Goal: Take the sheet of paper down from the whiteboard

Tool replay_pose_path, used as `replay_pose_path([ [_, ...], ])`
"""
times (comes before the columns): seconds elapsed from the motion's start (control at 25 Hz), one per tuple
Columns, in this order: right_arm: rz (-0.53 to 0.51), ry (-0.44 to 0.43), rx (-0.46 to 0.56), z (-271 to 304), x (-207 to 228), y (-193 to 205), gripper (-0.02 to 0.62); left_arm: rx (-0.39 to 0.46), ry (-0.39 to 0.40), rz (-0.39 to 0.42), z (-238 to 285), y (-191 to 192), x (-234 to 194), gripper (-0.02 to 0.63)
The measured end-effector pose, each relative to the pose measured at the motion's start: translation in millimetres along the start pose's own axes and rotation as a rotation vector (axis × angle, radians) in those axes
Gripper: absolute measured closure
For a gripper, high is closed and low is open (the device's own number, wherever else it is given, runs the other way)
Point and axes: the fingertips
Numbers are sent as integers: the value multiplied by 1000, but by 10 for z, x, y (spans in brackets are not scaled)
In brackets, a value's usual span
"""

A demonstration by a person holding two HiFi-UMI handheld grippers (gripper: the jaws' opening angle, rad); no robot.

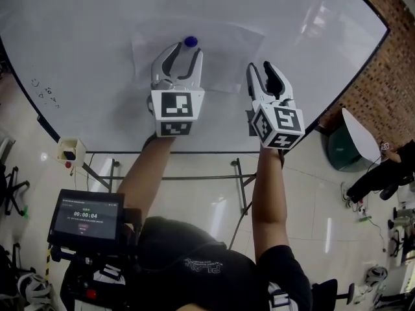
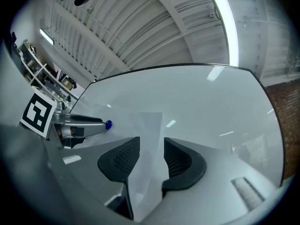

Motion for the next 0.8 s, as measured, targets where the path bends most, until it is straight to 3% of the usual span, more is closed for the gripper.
replay_pose_path([
  [0.48, -75, -60, -1, 266, -42, -373, 394, 28, -74, -34, 15, -135, -140, 468],
  [0.8, -103, -101, -15, 362, -151, -477, 416, 45, -118, -23, 4, -169, -209, 482],
])
Point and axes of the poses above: the fingertips, and each gripper's own axes: z forward along the fingers, x to its right, y out of its underside, and after that the axes turned 9 degrees about -y, right-handed
